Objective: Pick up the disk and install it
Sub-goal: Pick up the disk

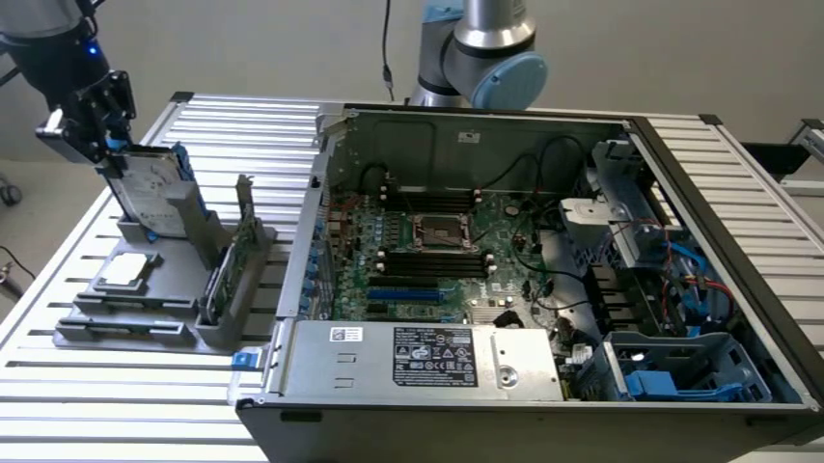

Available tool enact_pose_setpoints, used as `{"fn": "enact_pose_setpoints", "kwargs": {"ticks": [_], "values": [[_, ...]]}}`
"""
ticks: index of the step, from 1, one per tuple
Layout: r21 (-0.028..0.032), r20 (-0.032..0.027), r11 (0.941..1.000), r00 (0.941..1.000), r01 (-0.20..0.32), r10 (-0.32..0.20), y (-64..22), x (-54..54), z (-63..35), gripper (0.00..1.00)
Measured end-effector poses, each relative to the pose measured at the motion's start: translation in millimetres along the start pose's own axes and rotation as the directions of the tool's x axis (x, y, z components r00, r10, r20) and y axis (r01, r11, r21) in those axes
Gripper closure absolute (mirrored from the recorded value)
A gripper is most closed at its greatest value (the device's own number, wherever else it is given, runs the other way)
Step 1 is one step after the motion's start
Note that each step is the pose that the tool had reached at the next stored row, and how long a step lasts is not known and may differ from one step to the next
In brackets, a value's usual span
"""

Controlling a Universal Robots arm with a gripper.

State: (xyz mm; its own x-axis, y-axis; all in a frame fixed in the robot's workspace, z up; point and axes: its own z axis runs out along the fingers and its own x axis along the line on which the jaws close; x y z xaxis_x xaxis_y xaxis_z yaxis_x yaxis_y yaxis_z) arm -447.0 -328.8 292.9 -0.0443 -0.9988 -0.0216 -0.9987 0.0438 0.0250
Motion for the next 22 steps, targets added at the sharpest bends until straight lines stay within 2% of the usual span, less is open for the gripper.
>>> {"fn": "enact_pose_setpoints", "kwargs": {"ticks": [3,11,17,22], "values": [[-0.0009,-0.0093,1.0000,0.9999,-0.004,0.004,0.0,-1.0,0.1,0.52],[0.0000,-0.0217,0.9999,0.9997,-0.013,0.013,0.2,-4.5,0.5,0.52],[0.0009,-0.0359,0.9999,0.9993,-0.015,0.015,0.2,-5.5,2.0,0.52],[0.0009,-0.0396,0.9999,0.9991,-0.015,0.015,0.2,-6.1,2.5,0.52]]}}
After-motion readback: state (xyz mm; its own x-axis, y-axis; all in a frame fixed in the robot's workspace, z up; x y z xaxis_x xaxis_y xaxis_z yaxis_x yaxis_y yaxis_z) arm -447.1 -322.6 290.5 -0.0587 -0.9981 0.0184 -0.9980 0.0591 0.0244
